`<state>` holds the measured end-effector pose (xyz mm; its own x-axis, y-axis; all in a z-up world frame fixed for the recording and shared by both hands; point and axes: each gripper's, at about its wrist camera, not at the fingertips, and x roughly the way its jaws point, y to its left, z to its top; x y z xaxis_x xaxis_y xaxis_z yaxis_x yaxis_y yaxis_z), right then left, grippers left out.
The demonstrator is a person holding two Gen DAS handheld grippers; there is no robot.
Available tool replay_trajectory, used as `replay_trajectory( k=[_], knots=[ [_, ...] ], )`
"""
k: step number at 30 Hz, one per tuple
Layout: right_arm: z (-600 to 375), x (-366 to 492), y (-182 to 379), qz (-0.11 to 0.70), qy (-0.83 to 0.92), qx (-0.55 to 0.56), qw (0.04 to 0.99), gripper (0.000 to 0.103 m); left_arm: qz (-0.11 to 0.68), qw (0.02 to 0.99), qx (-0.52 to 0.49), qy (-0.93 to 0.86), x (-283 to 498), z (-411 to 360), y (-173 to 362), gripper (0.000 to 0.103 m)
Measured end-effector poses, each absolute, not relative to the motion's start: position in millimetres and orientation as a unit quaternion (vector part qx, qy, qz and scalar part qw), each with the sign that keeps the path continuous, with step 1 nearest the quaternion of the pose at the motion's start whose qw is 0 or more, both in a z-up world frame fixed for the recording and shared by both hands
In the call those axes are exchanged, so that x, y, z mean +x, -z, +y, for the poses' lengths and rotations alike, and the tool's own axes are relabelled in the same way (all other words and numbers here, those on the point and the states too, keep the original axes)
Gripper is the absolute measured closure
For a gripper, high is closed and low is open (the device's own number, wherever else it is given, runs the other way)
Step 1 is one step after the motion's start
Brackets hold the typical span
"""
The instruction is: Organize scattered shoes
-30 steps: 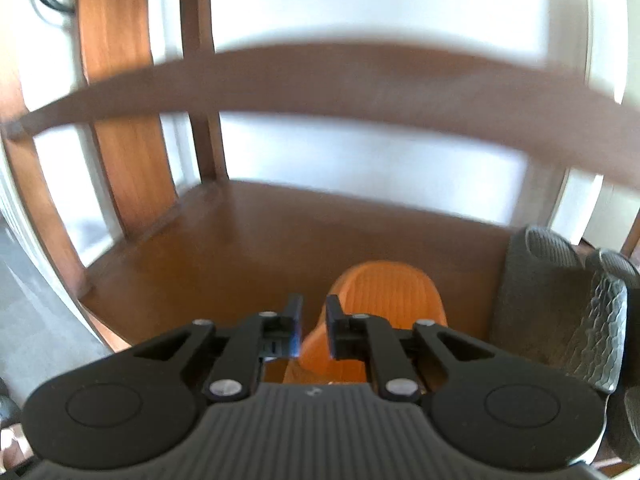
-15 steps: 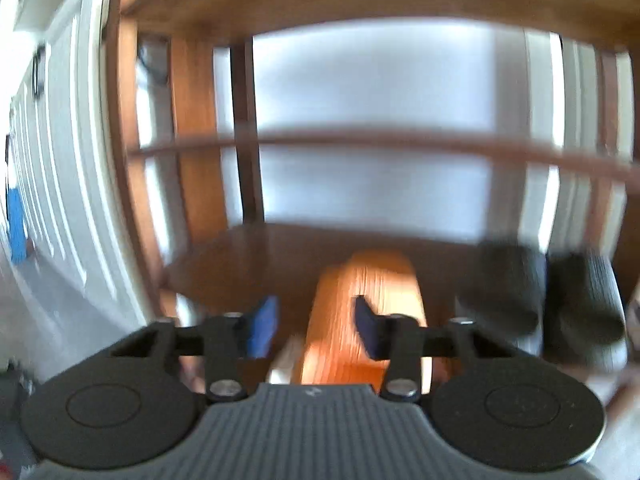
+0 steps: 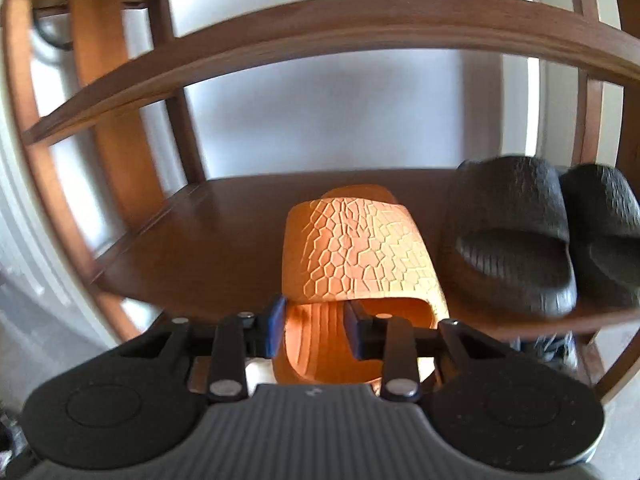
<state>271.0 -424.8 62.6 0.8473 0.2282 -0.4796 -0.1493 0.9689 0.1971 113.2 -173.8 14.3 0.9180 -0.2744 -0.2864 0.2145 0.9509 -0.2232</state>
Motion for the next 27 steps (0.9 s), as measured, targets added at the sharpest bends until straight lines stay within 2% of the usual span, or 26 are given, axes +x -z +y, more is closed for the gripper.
replay_trajectory(
  k=[1, 4, 6, 7, 10, 14, 17, 20, 22, 27],
  knots=[
    [-428, 274, -61, 0.261, -0.098, 0.097, 0.955, 0.063, 0.158, 0.976, -0.096, 0.118, 111, -168, -14, 0.033],
    [-431, 253, -58, 0.255, -0.107, 0.131, 0.952, 0.048, 0.156, 0.978, -0.107, 0.089, 105, -146, -12, 0.033],
    [-429, 223, -56, 0.230, -0.118, 0.118, 0.959, 0.044, 0.157, 0.978, -0.115, 0.070, 102, -133, -10, 0.033],
    [-426, 206, -55, 0.217, -0.124, 0.102, 0.963, 0.038, 0.159, 0.978, -0.119, 0.059, 101, -127, -9, 0.033],
    [-415, 162, -43, 0.201, -0.166, 0.051, 0.964, 0.038, 0.164, 0.978, -0.126, 0.033, 100, -110, -8, 0.033],
    [-394, 154, -7, 0.272, -0.254, 0.017, 0.928, 0.031, 0.169, 0.977, -0.128, 0.029, 100, -107, -9, 0.033],
    [-379, 196, 60, 0.444, -0.261, 0.117, 0.849, 0.031, 0.166, 0.978, -0.123, 0.036, 95, -111, -11, 0.033],
    [-378, 233, 113, 0.525, -0.219, 0.233, 0.789, 0.031, 0.161, 0.979, -0.115, 0.038, 90, -111, -13, 0.033],
    [-379, 256, 141, 0.537, -0.175, 0.293, 0.771, 0.031, 0.160, 0.980, -0.111, 0.038, 87, -109, -13, 0.033],
    [-356, 288, 162, 0.537, -0.194, 0.283, 0.771, 0.031, 0.169, 0.979, -0.111, 0.031, 86, -102, -10, 0.033]
  ],
)
